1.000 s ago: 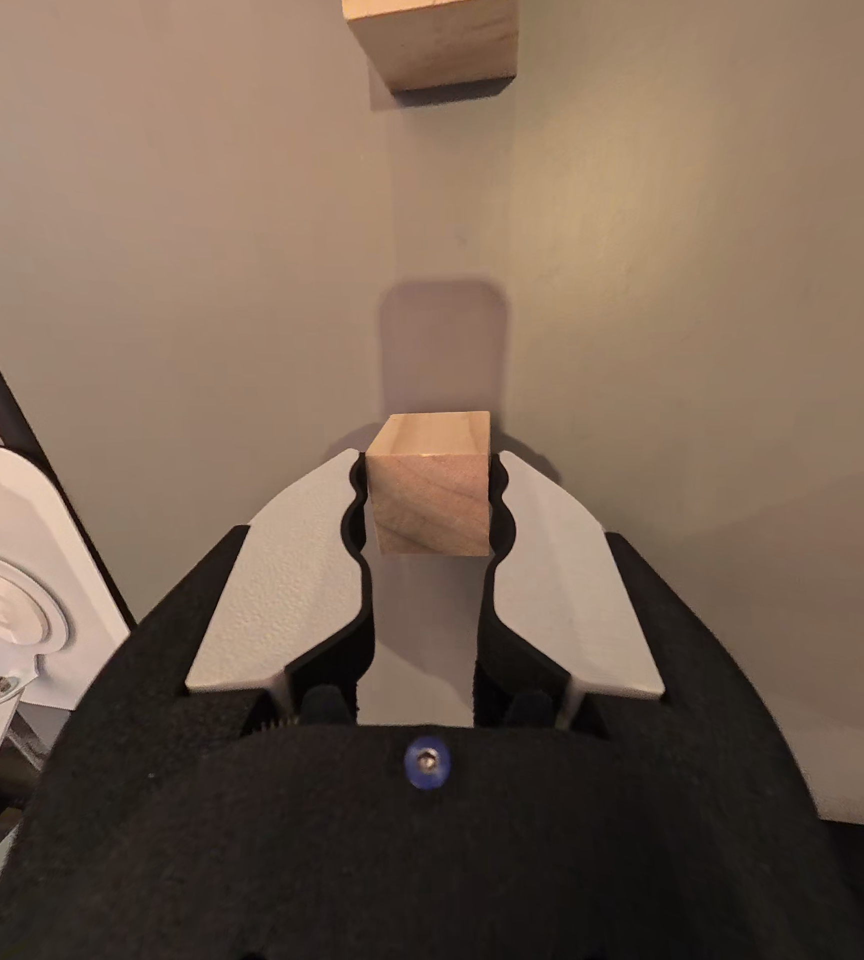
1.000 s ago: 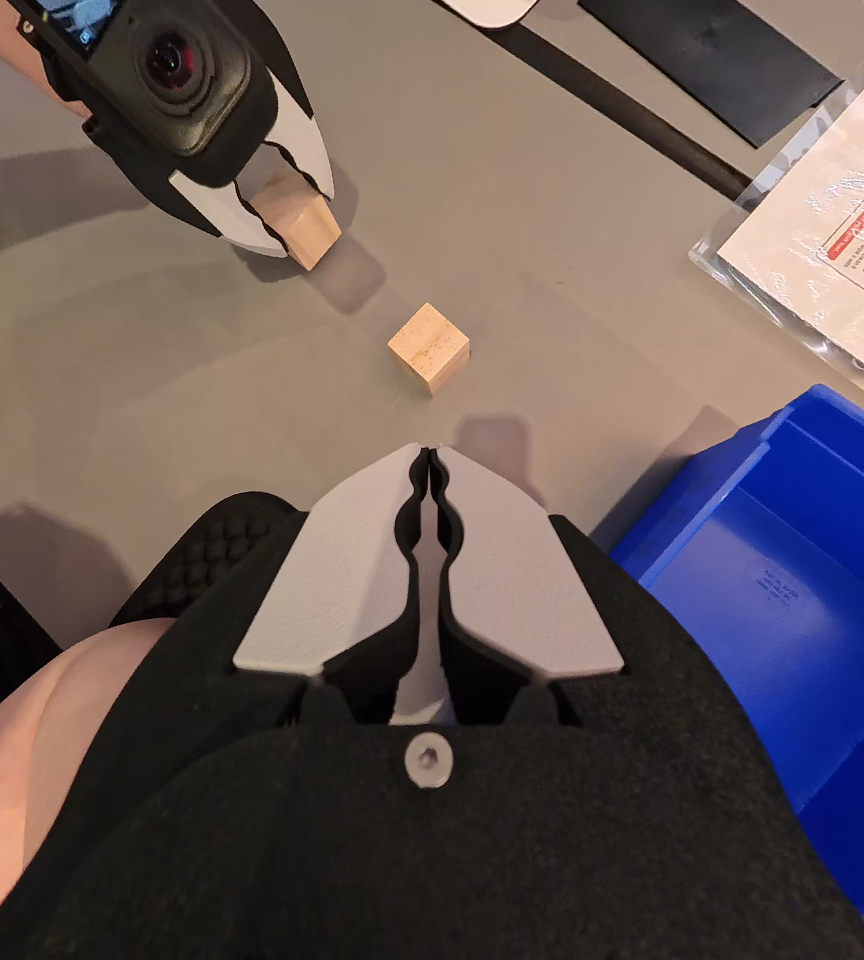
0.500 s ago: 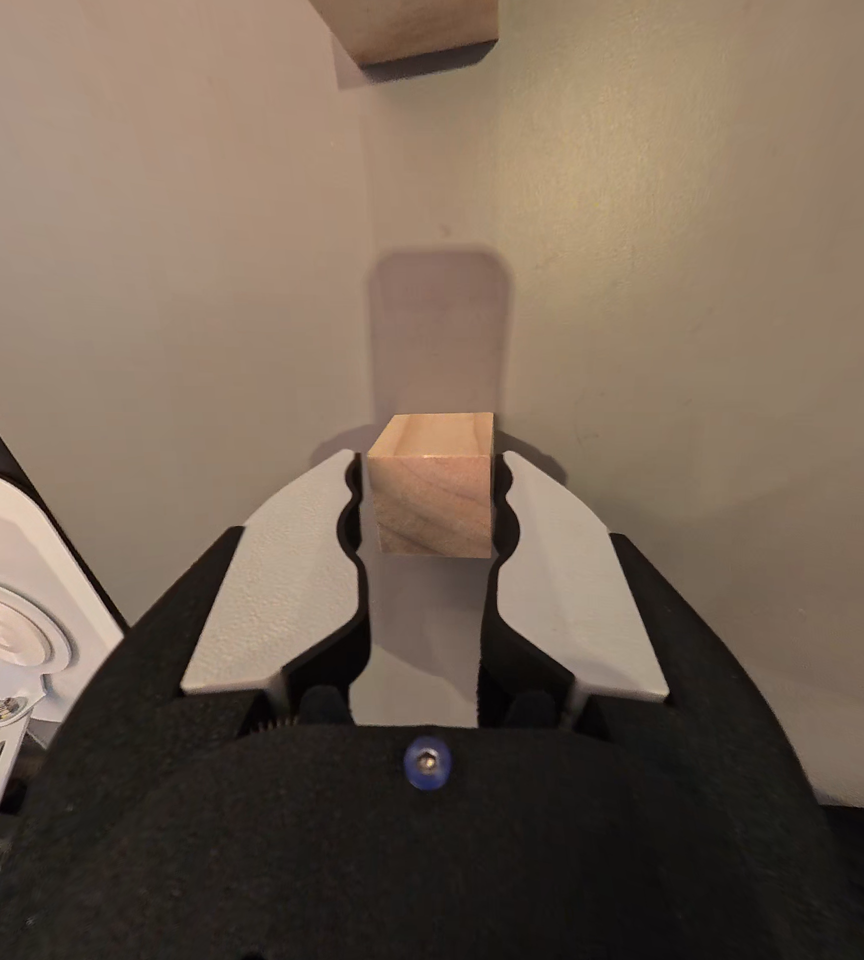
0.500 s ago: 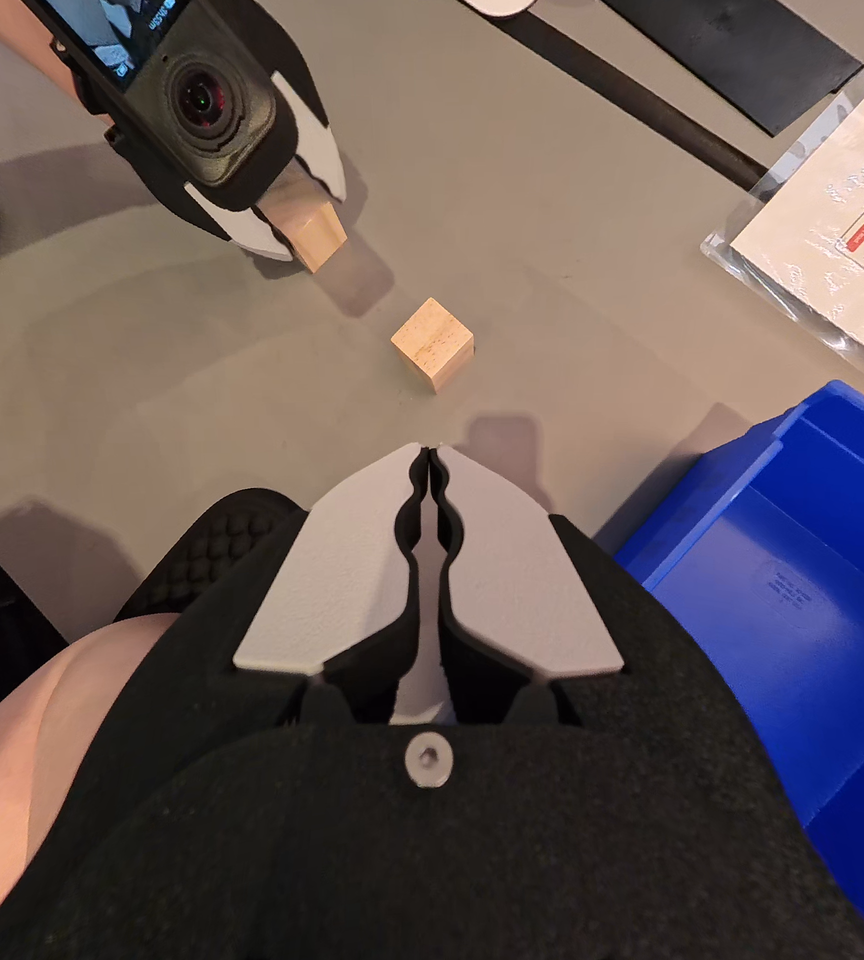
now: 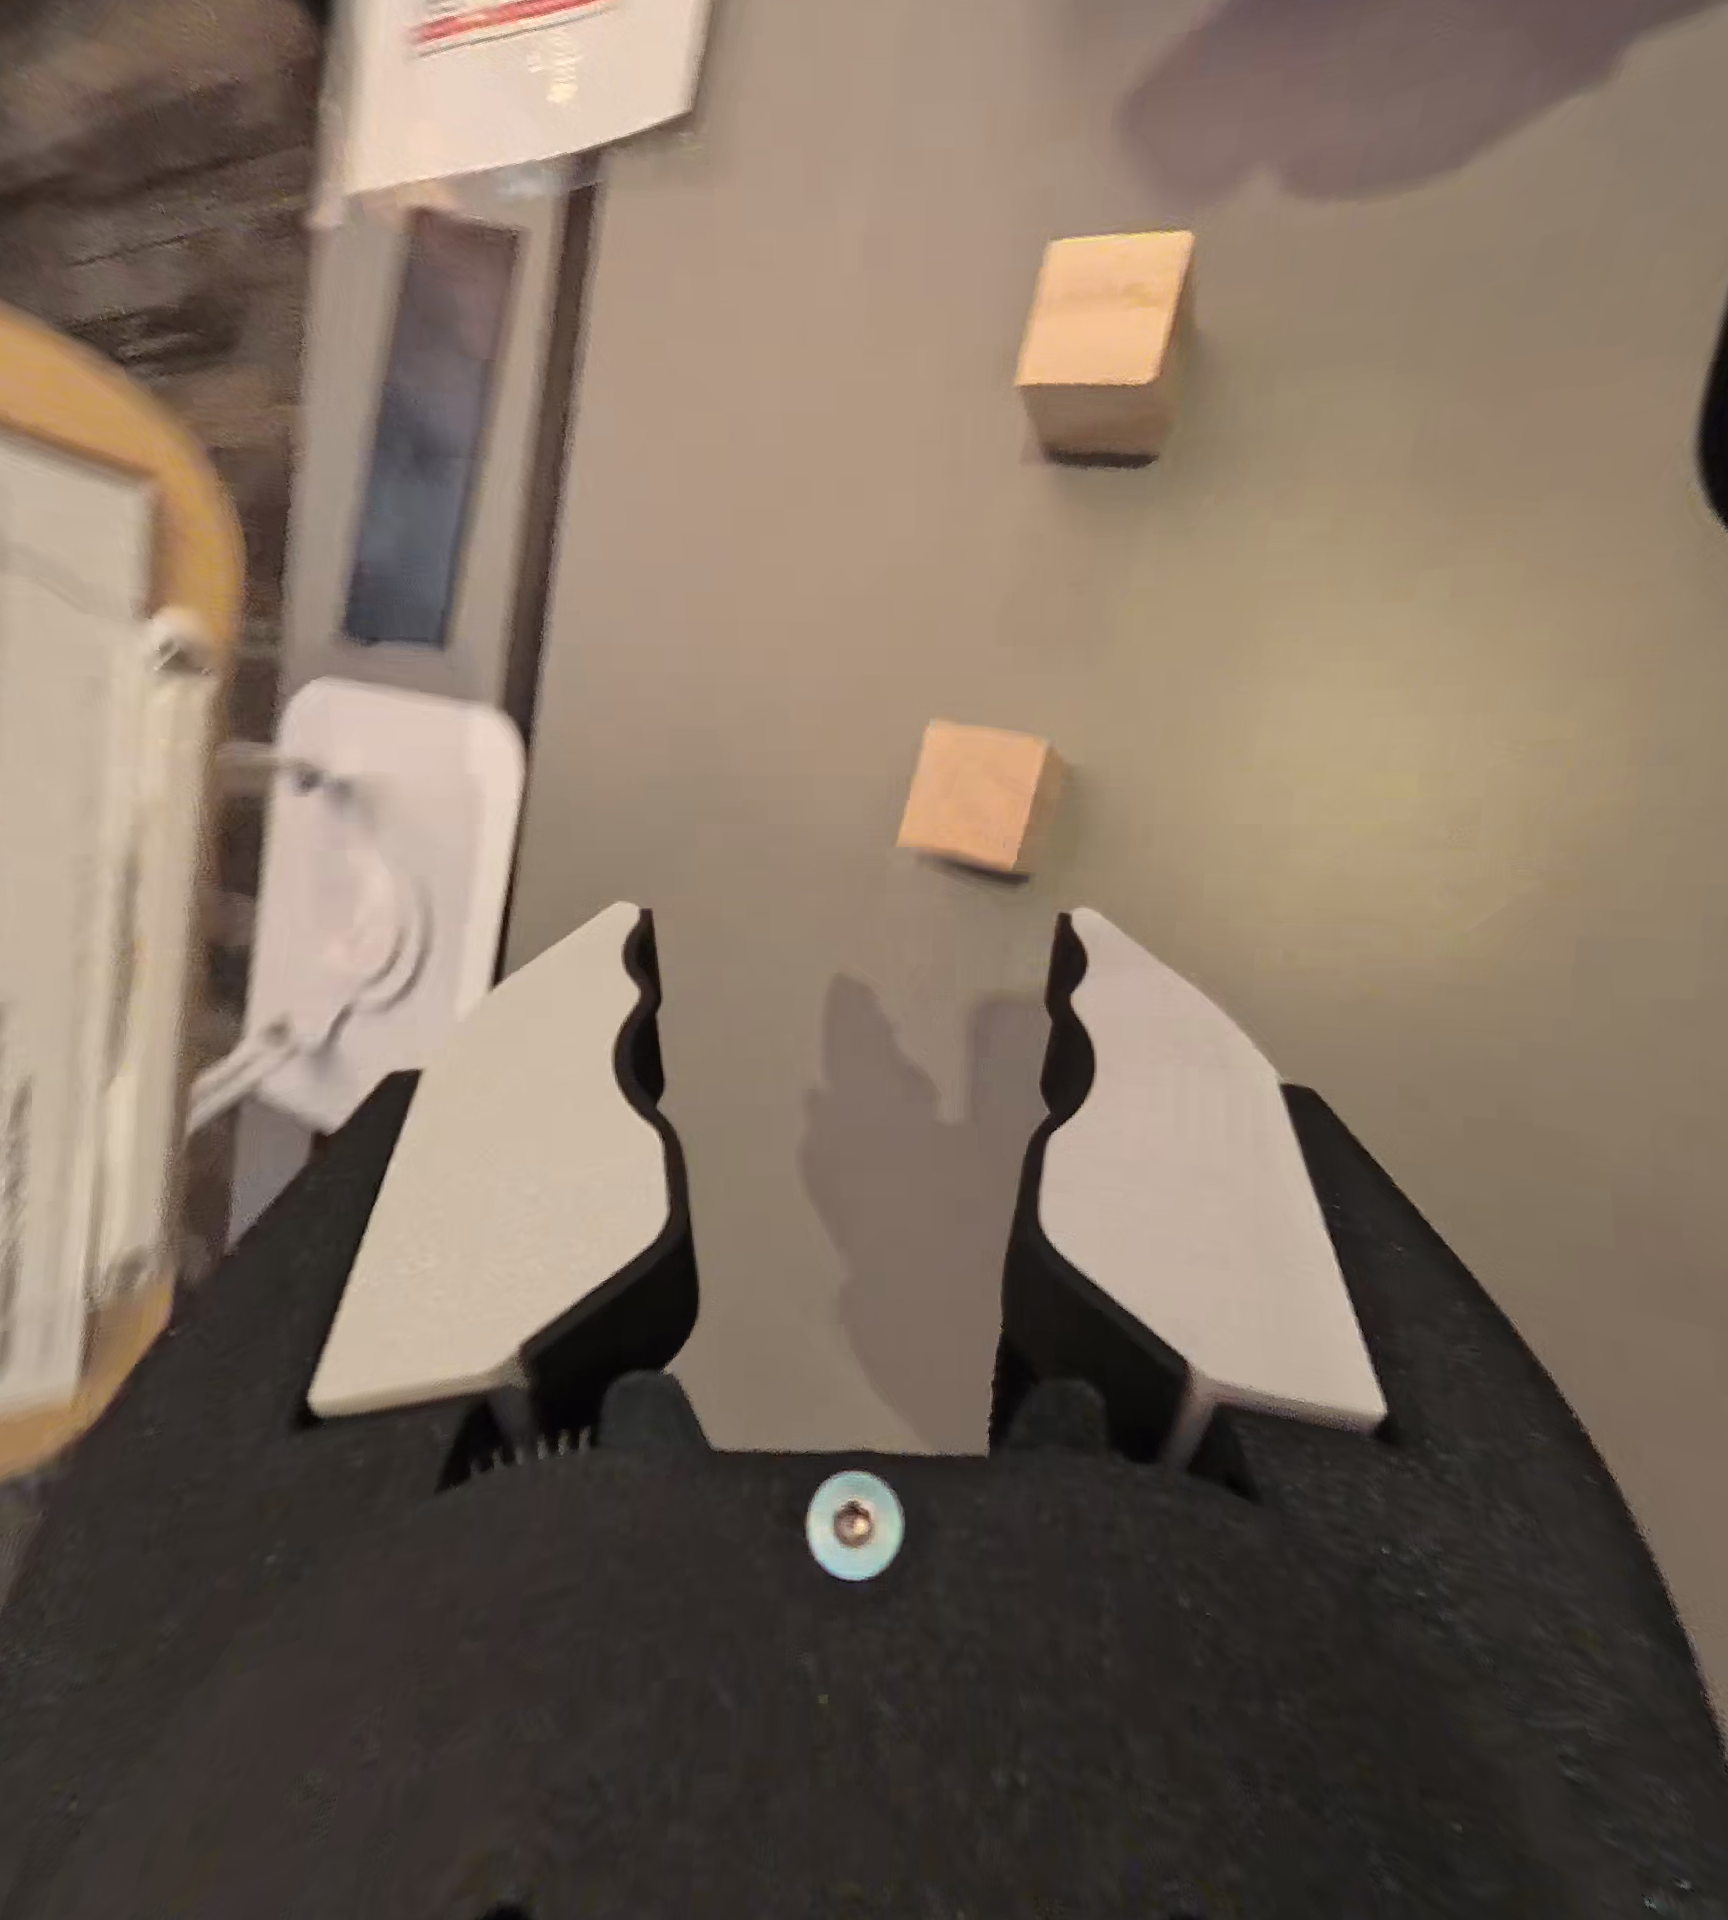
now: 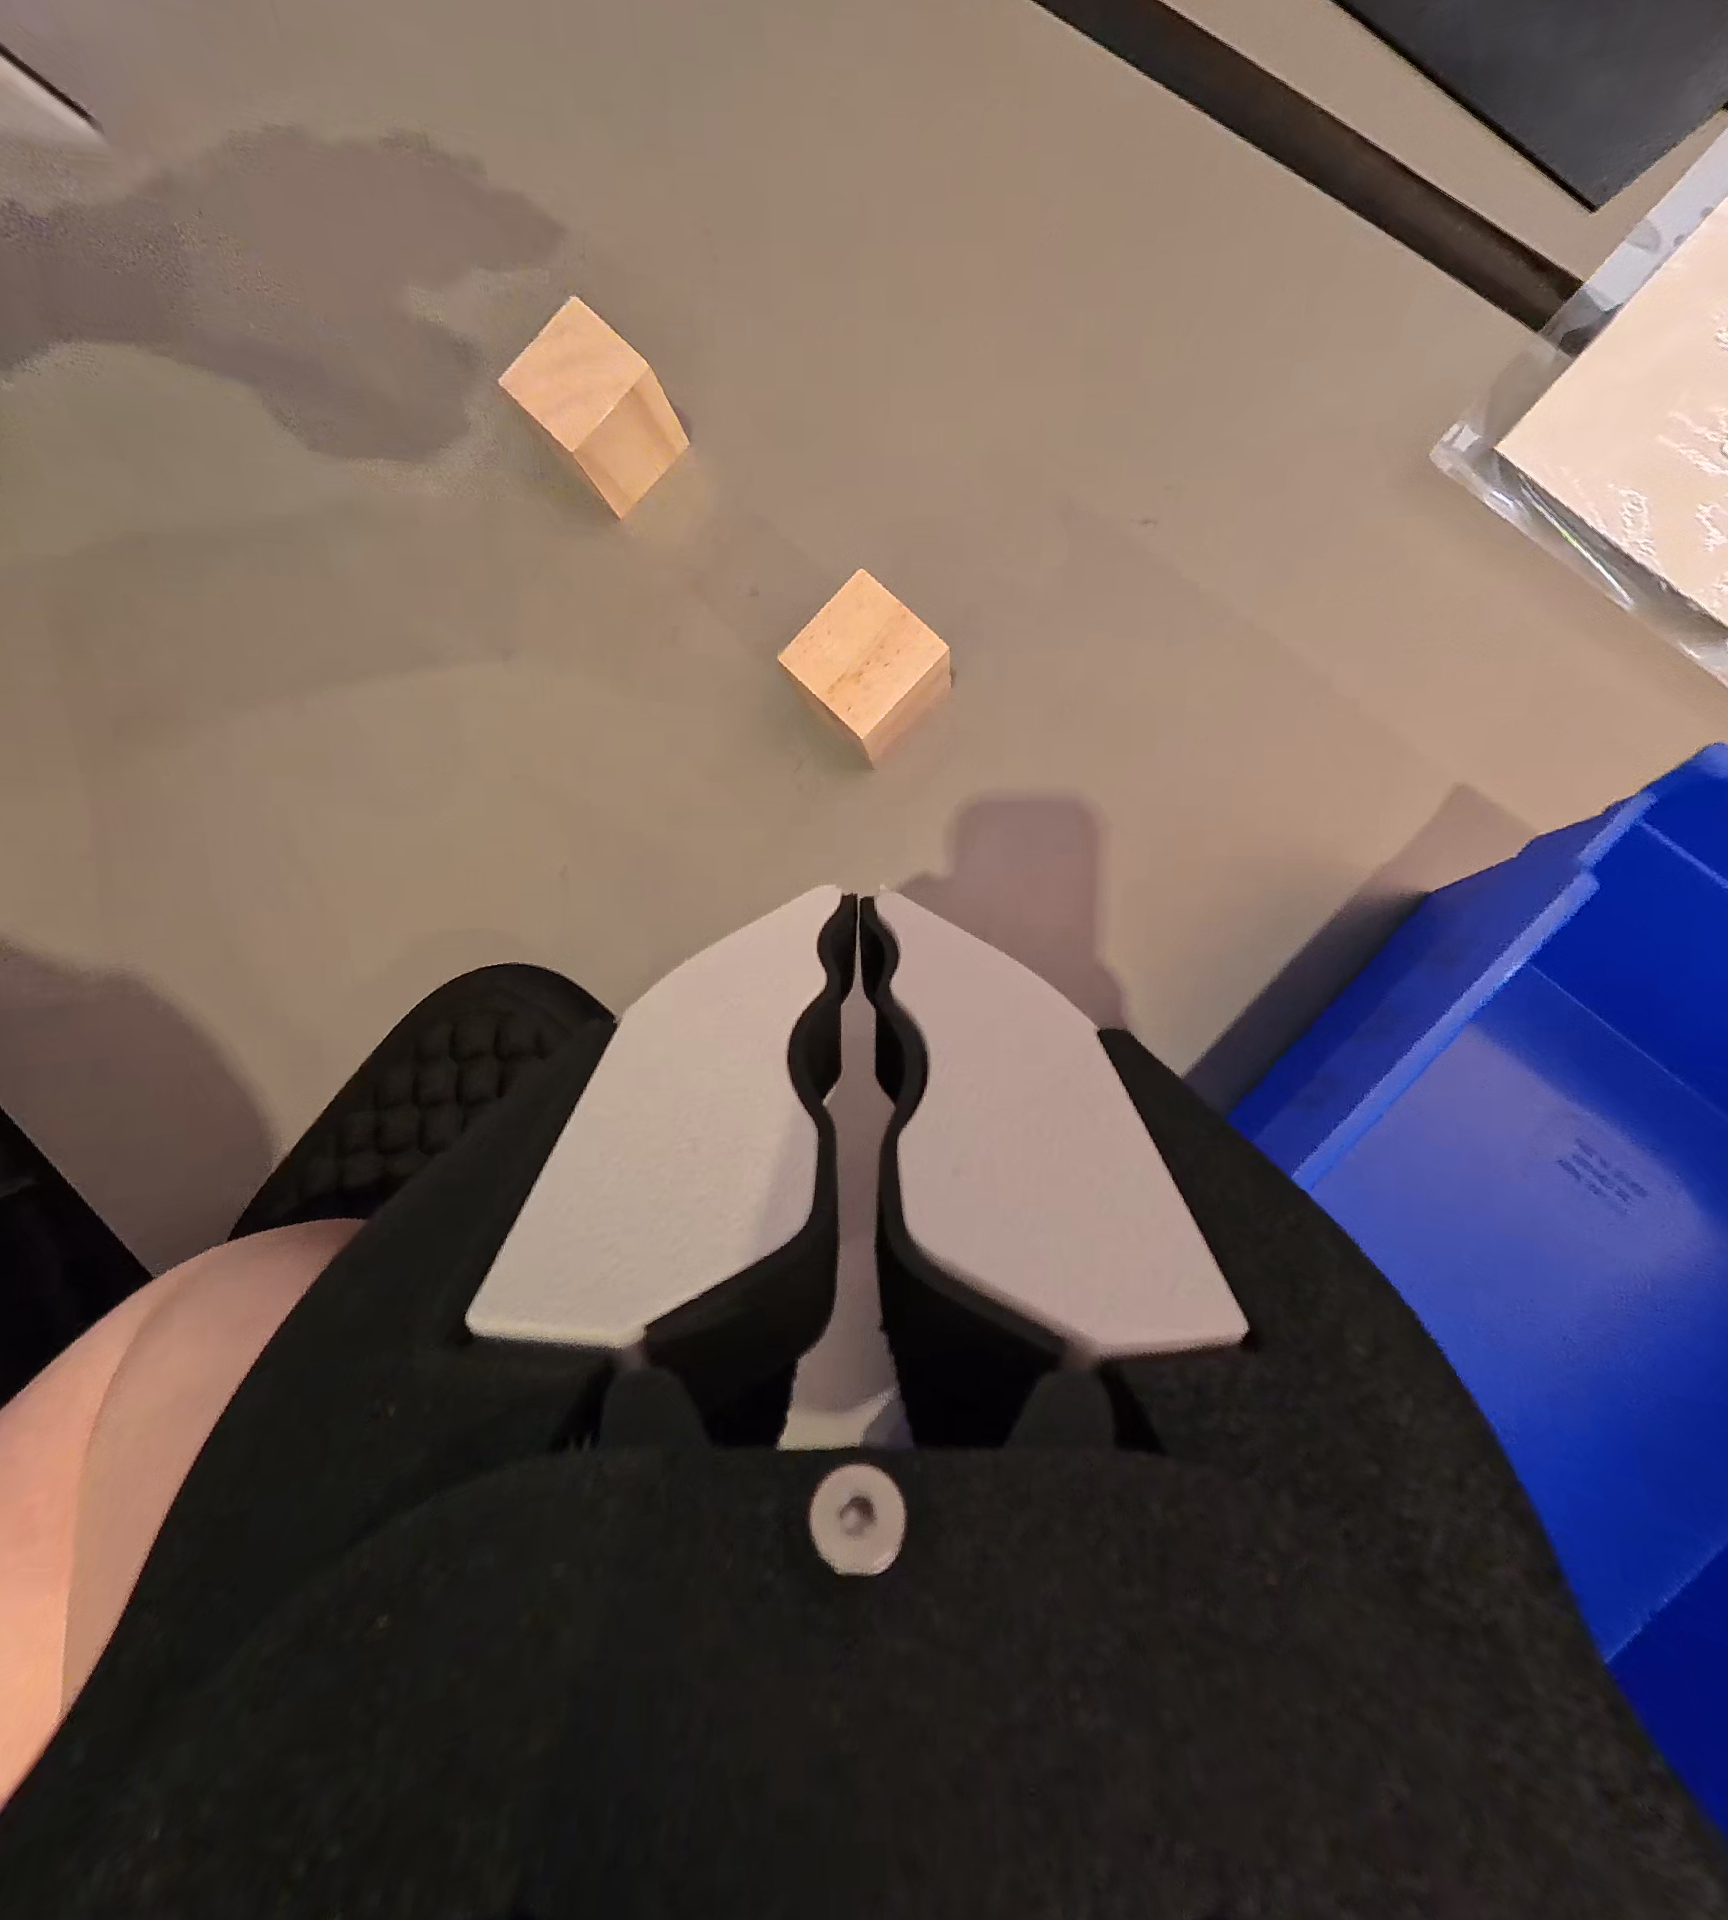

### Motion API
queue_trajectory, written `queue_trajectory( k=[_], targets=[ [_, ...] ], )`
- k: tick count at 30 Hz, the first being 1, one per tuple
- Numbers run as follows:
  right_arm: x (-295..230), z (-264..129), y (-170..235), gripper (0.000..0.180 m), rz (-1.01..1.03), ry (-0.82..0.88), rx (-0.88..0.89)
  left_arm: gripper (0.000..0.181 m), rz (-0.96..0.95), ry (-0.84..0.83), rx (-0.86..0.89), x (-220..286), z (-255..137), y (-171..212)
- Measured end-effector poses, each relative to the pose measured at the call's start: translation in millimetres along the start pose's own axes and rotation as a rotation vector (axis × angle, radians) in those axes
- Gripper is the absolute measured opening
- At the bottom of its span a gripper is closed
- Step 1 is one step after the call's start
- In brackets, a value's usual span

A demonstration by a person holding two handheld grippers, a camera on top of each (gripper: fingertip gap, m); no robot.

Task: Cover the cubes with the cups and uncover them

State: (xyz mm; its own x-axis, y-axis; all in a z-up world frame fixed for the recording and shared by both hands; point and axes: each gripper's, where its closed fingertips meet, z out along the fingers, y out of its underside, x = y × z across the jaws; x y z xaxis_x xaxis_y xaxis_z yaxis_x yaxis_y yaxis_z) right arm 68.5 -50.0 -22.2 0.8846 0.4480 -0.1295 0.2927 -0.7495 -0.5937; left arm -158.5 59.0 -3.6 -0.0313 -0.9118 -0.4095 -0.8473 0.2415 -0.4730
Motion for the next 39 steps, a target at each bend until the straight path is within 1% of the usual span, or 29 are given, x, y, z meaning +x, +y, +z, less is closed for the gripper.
queue_trajectory(
  k=[3, 6, 8, 10, 12, 14, 15, 17, 19, 20, 23, 24, 29, 33, 36, 39],
  targets=[
    [-2.3, 1.1, -0.6, 0.000, -0.012, -0.001, -0.010, 0.066, -0.102, -0.150, -0.031, -15.9, -54.4, 49.5],
    [-2.2, 2.5, -0.9, 0.000, -0.006, 0.005, -0.025, 0.067, -0.211, -0.346, -0.131, -31.8, -116.3, 119.5],
    [-4.4, 3.5, 0.1, 0.000, 0.002, -0.002, -0.042, 0.063, -0.334, -0.489, -0.209, -40.5, -161.6, 175.1],
    [-9.1, 4.7, 1.7, 0.000, 0.003, -0.018, -0.066, 0.061, -0.480, -0.619, -0.343, -42.0, -204.9, 241.1],
    [-12.4, 5.5, 2.5, 0.000, -0.006, -0.022, -0.083, 0.059, -0.616, -0.710, -0.425, -35.9, -236.6, 299.7],
    [-13.3, 5.1, 1.5, 0.000, -0.010, -0.018, -0.086, 0.057, -0.795, -0.684, -0.415, -21.2, -243.7, 345.5],
    [-12.4, 4.4, 0.7, 0.000, -0.007, -0.010, -0.084, 0.058, -0.893, -0.631, -0.398, -11.1, -239.7, 364.6],
    [-10.9, 3.3, -0.4, 0.000, 0.005, 0.001, -0.082, 0.064, -1.098, -0.499, -0.344, 8.6, -224.8, 394.1],
    [-10.1, 2.9, 0.9, 0.000, 0.010, 0.007, -0.092, 0.065, -1.275, -0.387, -0.267, 21.3, -207.7, 411.9],
    [-9.9, 3.0, 2.0, 0.000, 0.010, 0.010, -0.099, 0.064, -1.328, -0.357, -0.247, 25.0, -200.6, 419.8],
    [-8.6, 2.3, 2.9, 0.000, 0.015, 0.020, -0.110, 0.059, -1.380, -0.252, -0.223, 37.0, -179.7, 429.5],
    [-8.4, 2.2, 2.5, 0.000, 0.017, 0.024, -0.110, 0.057, -1.376, -0.246, -0.237, 39.1, -175.3, 432.3],
    [-11.4, 4.8, 4.8, 0.000, 0.010, 0.021, -0.135, 0.064, -1.300, -0.197, -0.393, 52.3, -157.3, 436.9],
    [-13.0, 5.3, 5.4, 0.000, 0.008, 0.018, -0.139, 0.063, -1.240, -0.179, -0.515, 59.6, -147.5, 445.3],
    [-13.8, 5.2, 6.7, 0.000, 0.008, 0.011, -0.139, 0.063, -1.258, -0.150, -0.537, 61.8, -142.1, 448.3],
    [-13.4, 5.2, 7.4, 0.000, 0.009, 0.006, -0.134, 0.054, -1.268, -0.120, -0.535, 62.2, -140.8, 447.7]
  ],
)
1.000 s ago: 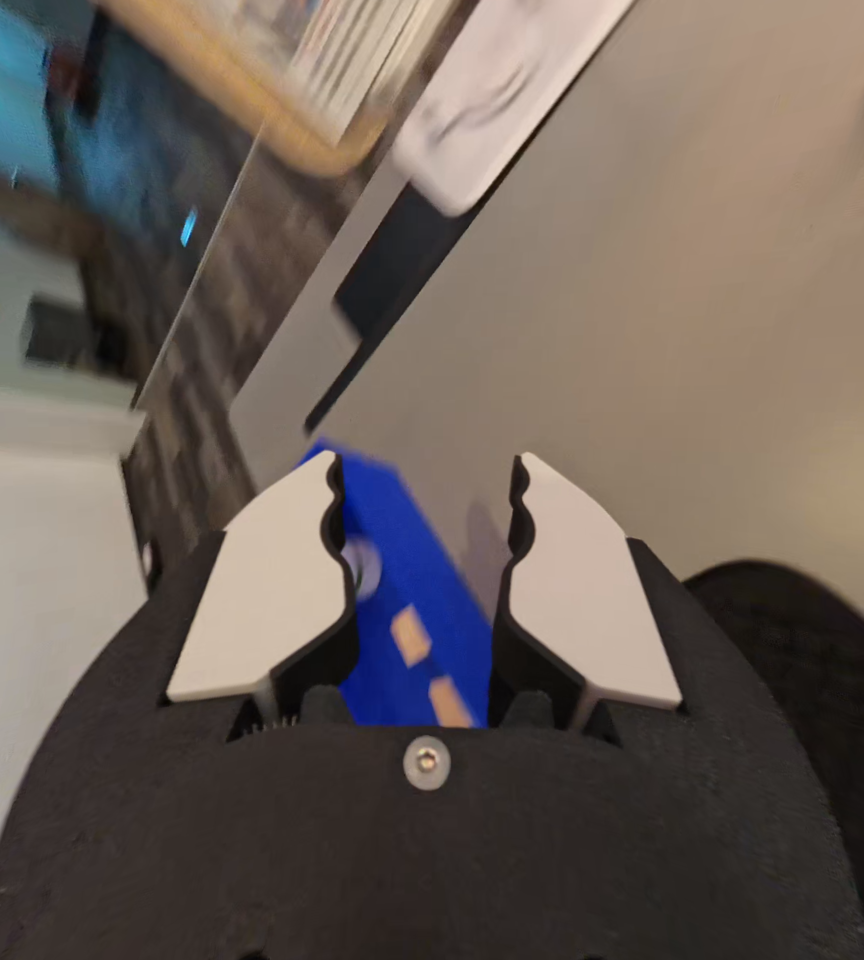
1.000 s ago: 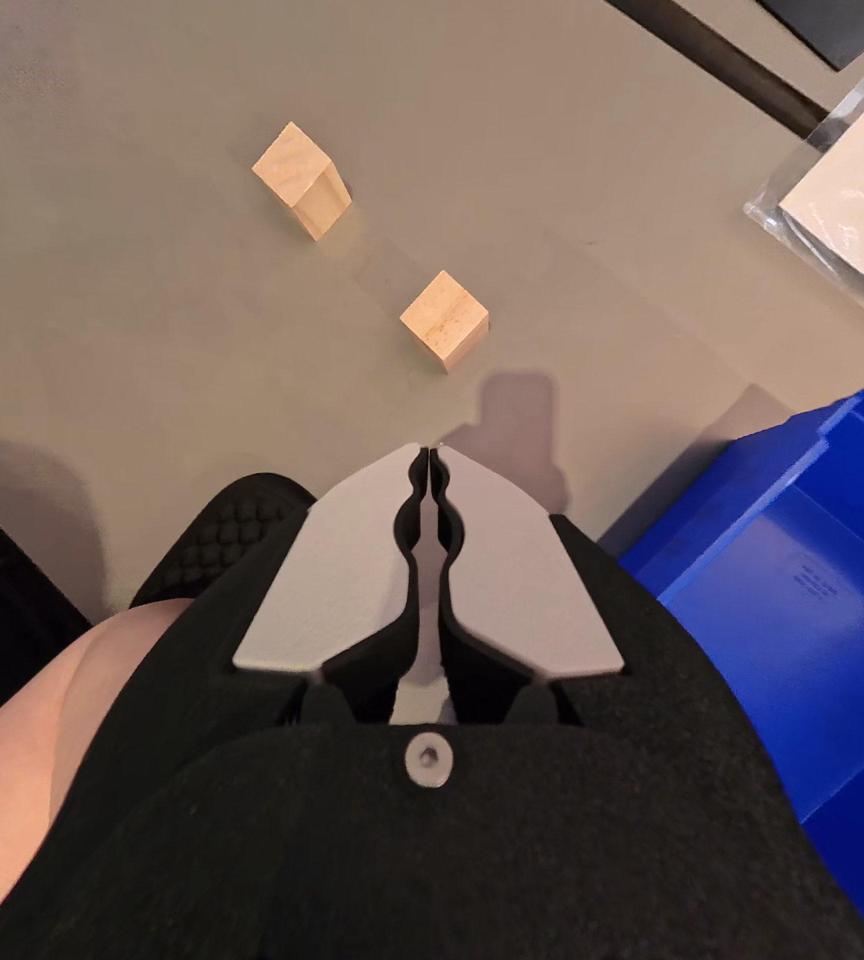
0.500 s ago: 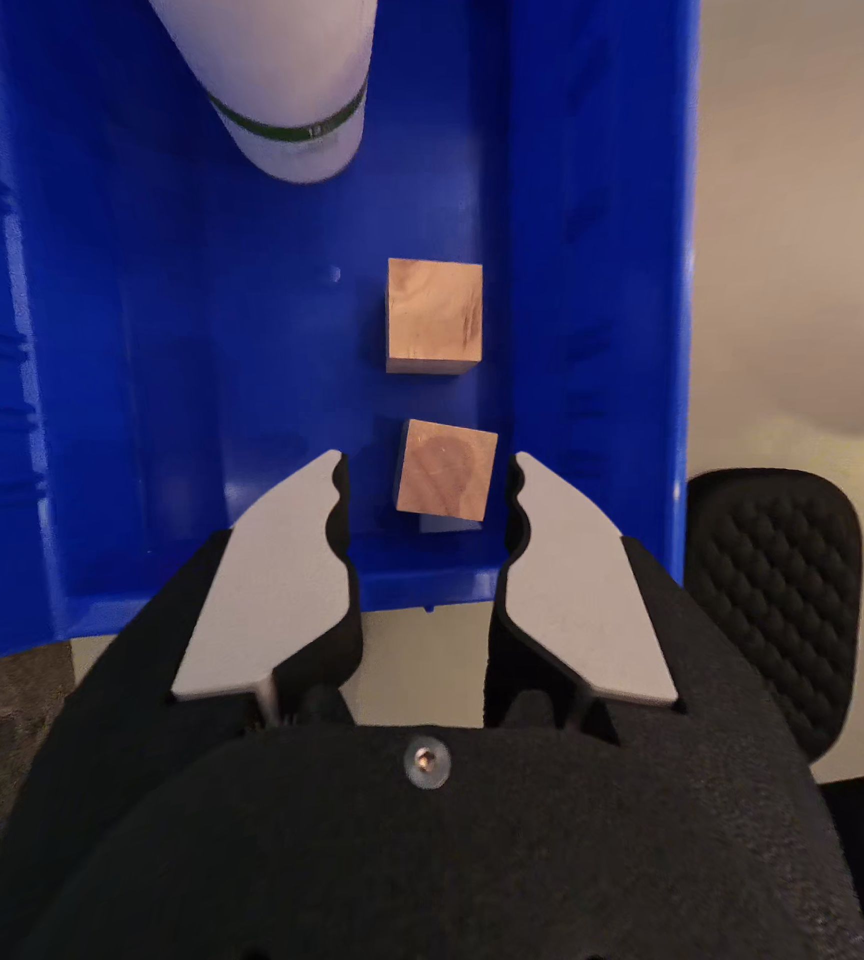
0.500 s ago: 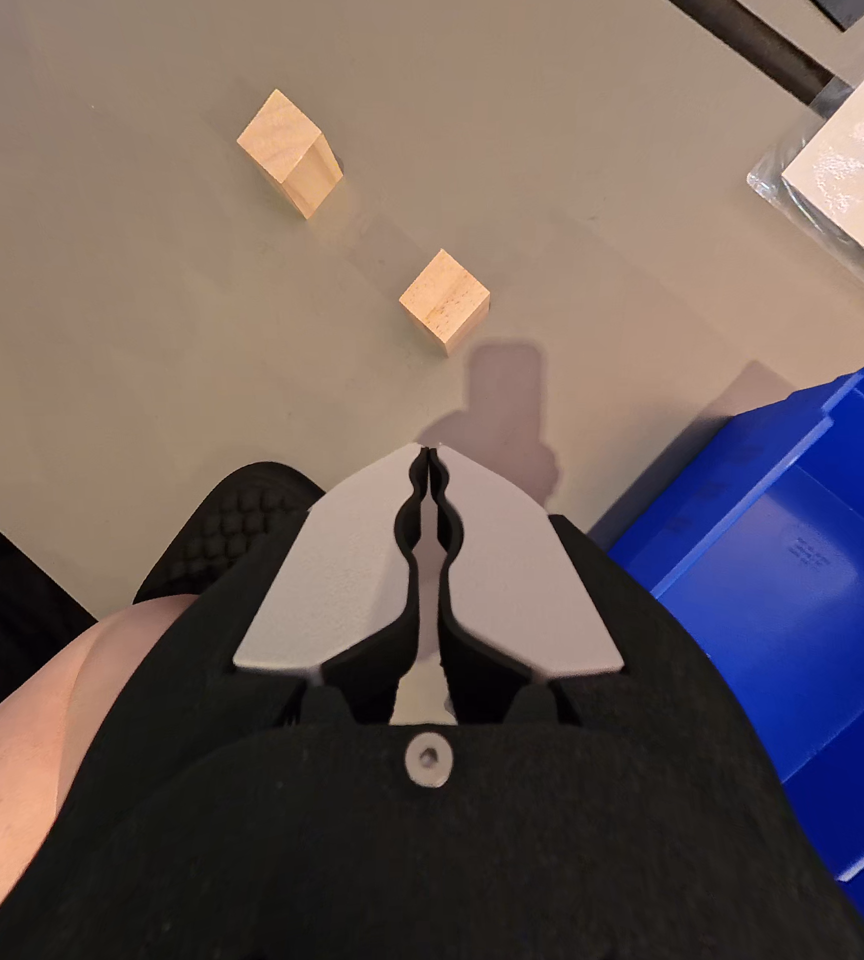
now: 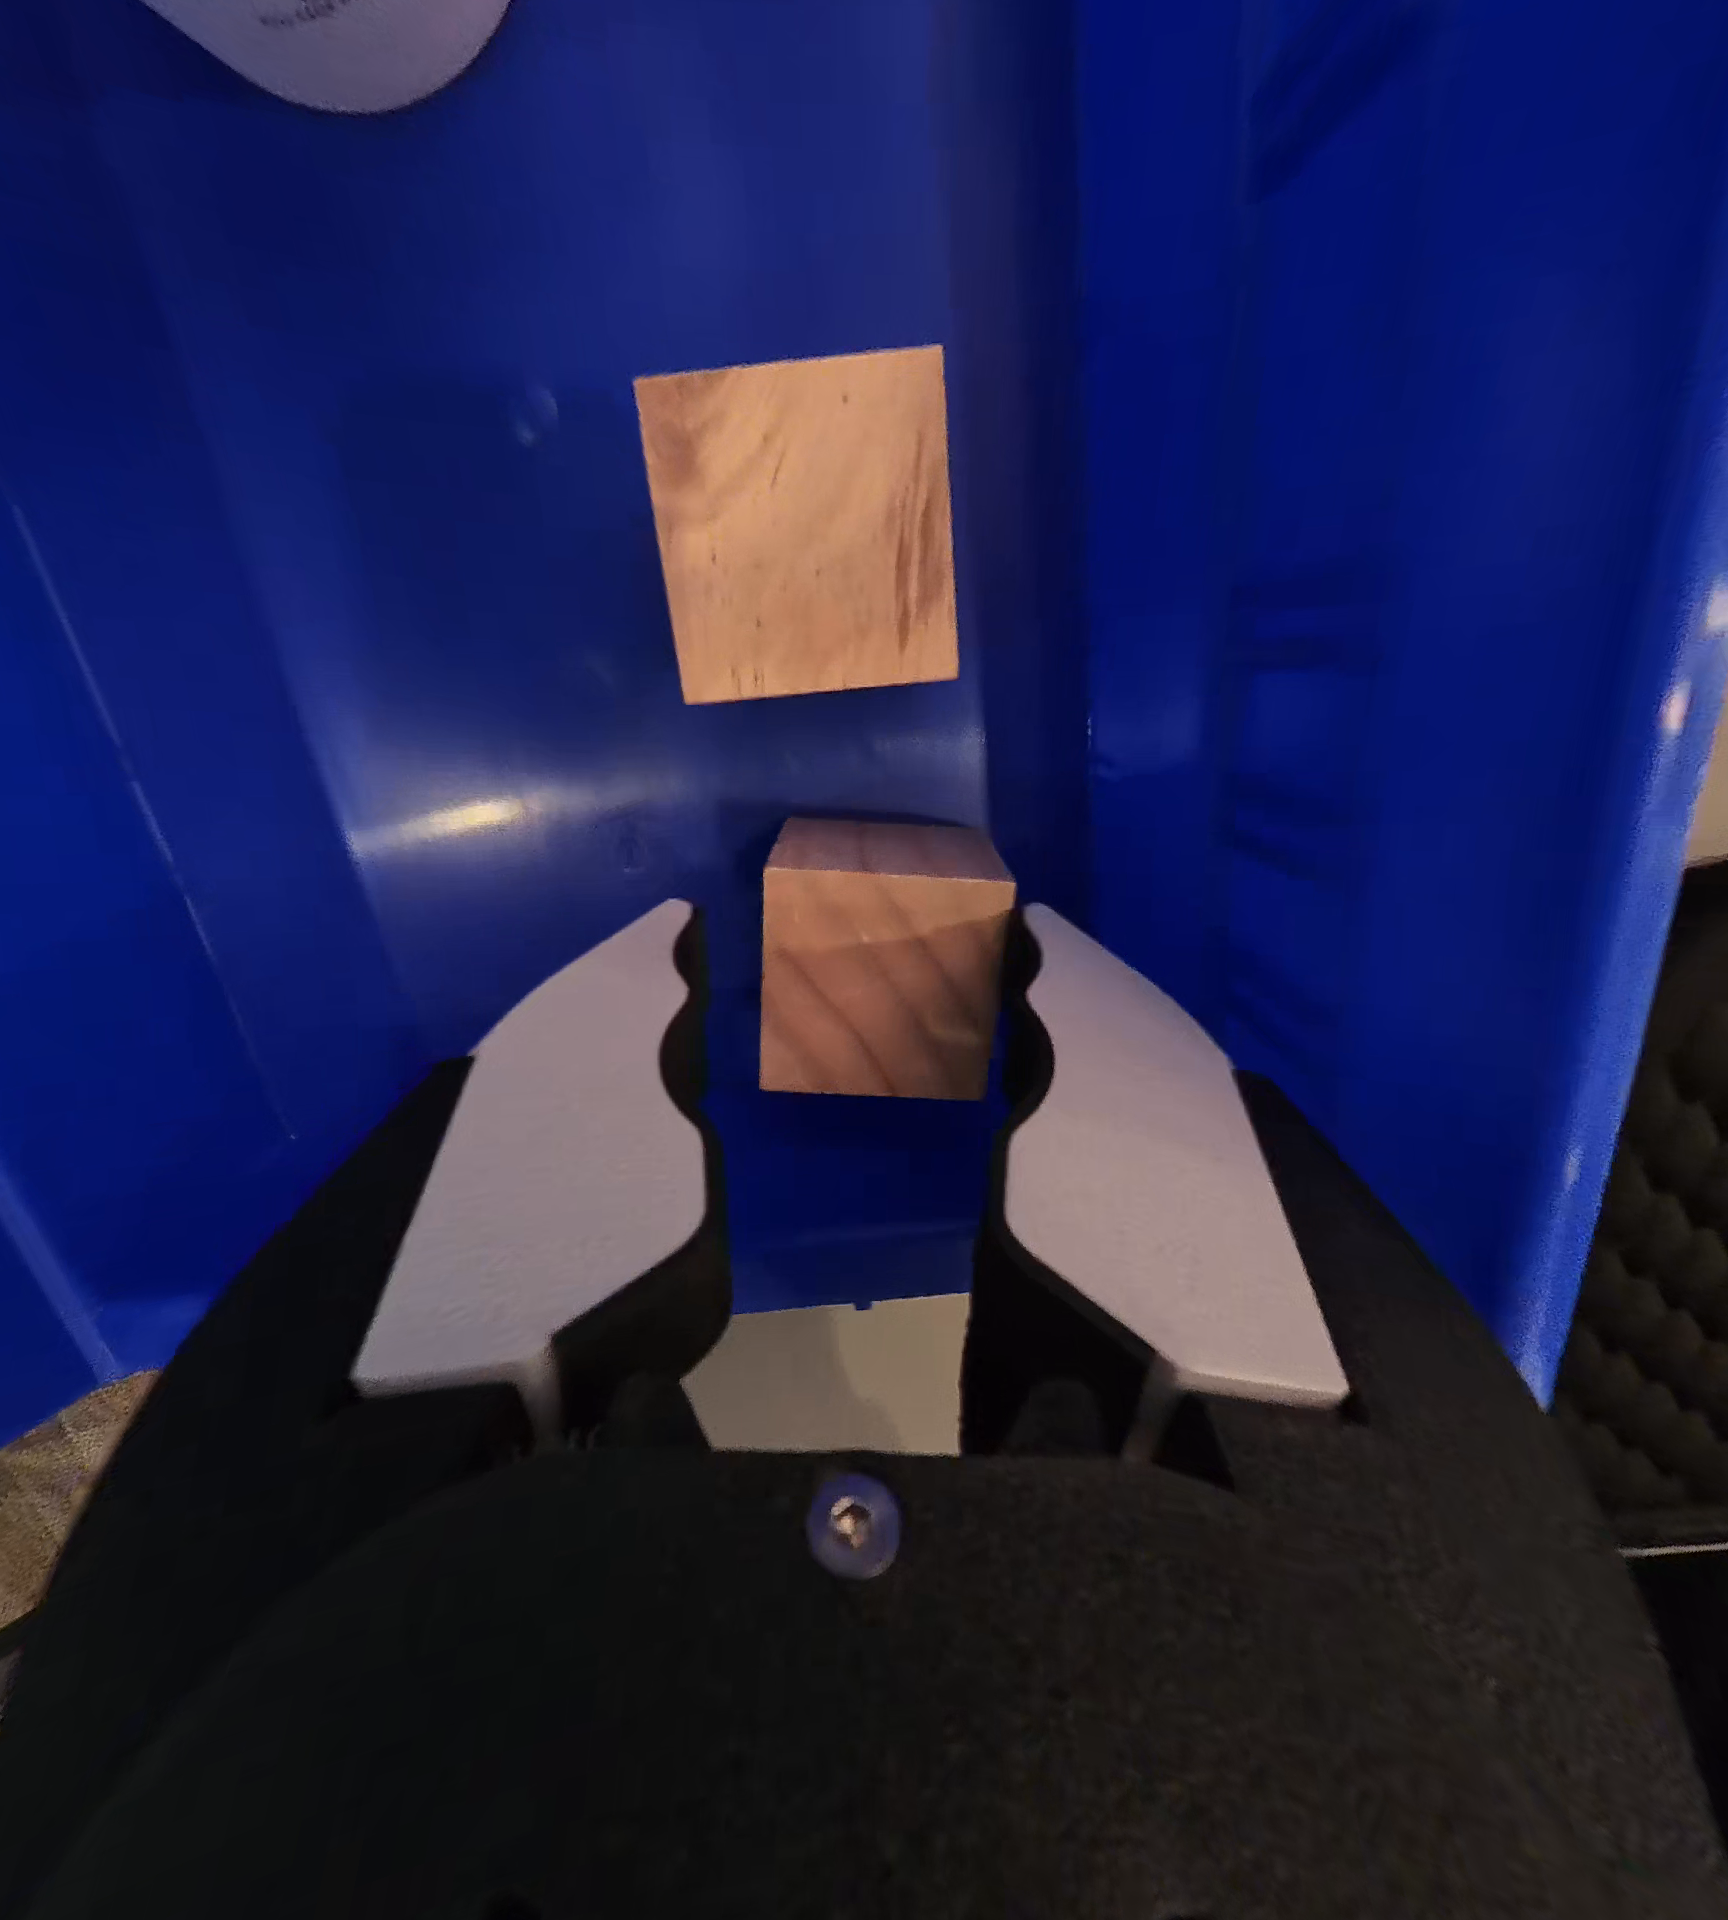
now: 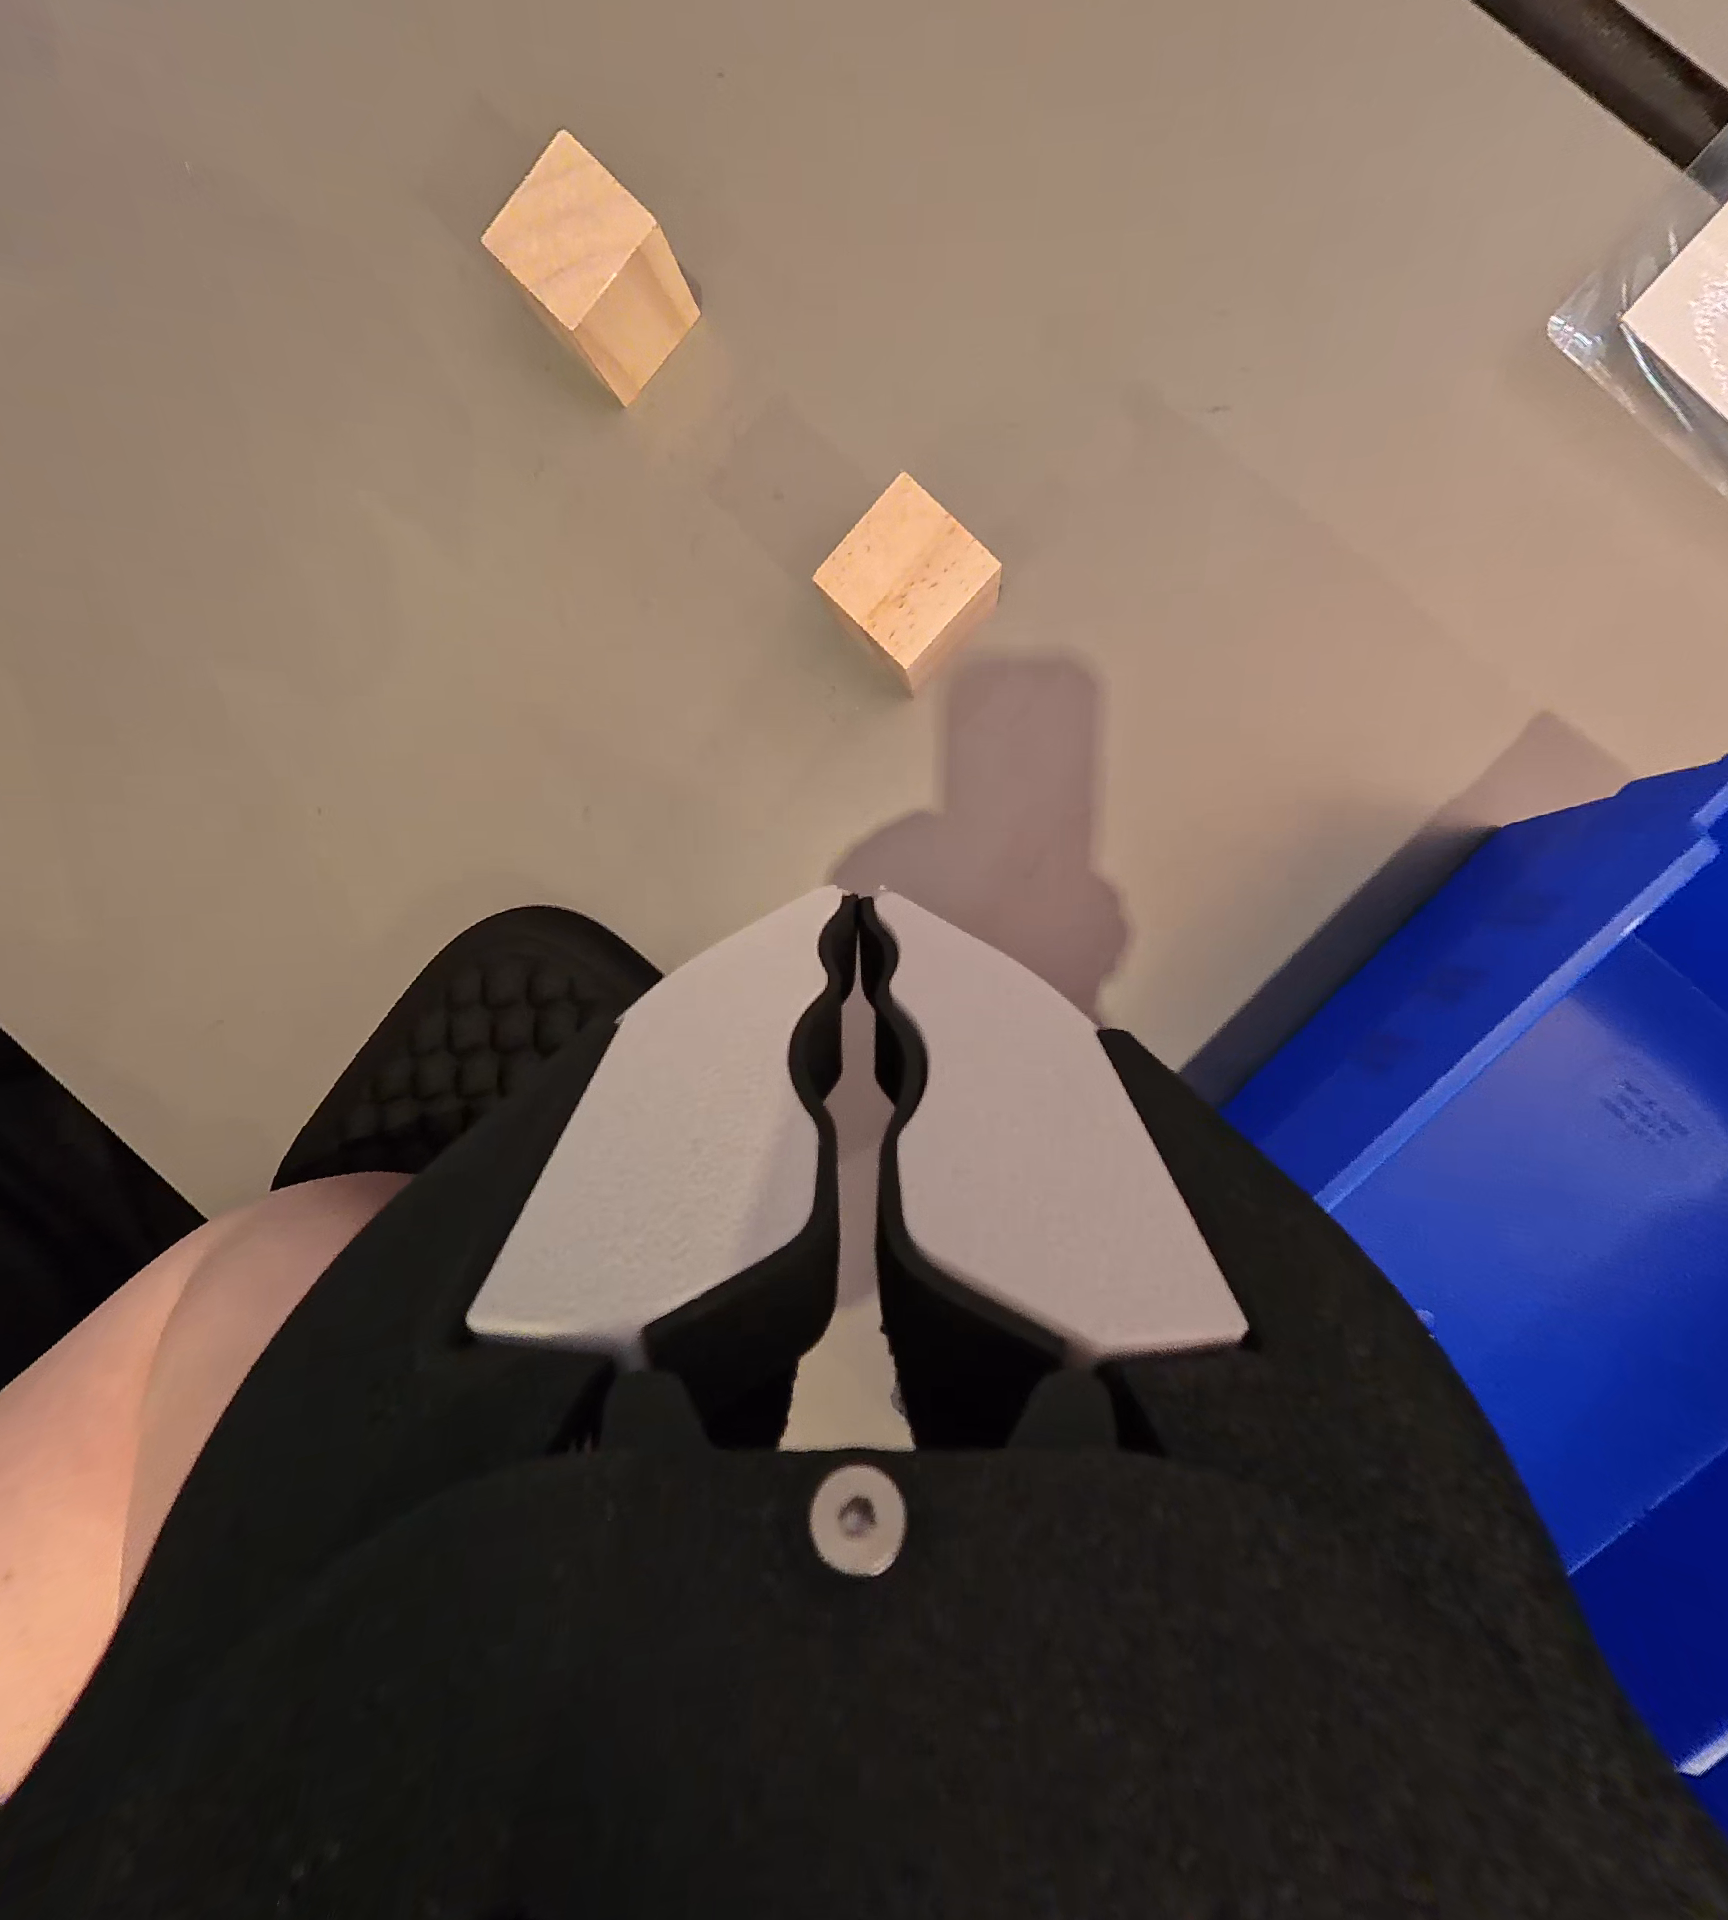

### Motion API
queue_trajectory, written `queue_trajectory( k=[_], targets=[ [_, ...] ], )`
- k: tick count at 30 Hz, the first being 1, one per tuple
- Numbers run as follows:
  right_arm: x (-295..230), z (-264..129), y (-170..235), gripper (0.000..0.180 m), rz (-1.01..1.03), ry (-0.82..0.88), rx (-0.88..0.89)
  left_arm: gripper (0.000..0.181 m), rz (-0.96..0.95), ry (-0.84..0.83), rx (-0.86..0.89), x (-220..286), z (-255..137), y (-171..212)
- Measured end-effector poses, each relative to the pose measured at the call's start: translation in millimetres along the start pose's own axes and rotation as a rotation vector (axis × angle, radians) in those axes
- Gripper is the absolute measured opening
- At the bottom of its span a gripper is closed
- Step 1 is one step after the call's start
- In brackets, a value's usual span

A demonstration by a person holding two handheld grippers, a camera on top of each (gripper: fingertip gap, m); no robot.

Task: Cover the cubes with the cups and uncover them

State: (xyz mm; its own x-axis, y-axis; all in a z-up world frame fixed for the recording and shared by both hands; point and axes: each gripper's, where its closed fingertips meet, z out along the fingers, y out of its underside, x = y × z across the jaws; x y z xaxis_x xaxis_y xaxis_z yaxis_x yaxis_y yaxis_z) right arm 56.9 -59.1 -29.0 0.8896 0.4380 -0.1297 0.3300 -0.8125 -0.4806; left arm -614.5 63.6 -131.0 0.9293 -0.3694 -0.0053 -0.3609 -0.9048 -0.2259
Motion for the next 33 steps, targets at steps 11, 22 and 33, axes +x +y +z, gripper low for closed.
queue_trajectory(
  k=[11, 22, 33],
  targets=[
    [3.5, -3.1, 2.9, 0.000, 0.010, -0.015, 0.031, 0.044, 0.061, -0.142, 0.120, -19.2, -53.1, -9.1],
    [3.9, -5.5, 1.5, 0.000, -0.001, -0.018, 0.051, 0.044, 0.645, 0.055, 0.487, 186.2, -184.1, -102.8],
    [1.8, 1.3, 3.5, 0.000, -0.014, -0.044, 0.043, 0.044, 1.179, 0.240, 0.258, 323.0, -36.1, -147.3]
  ],
)
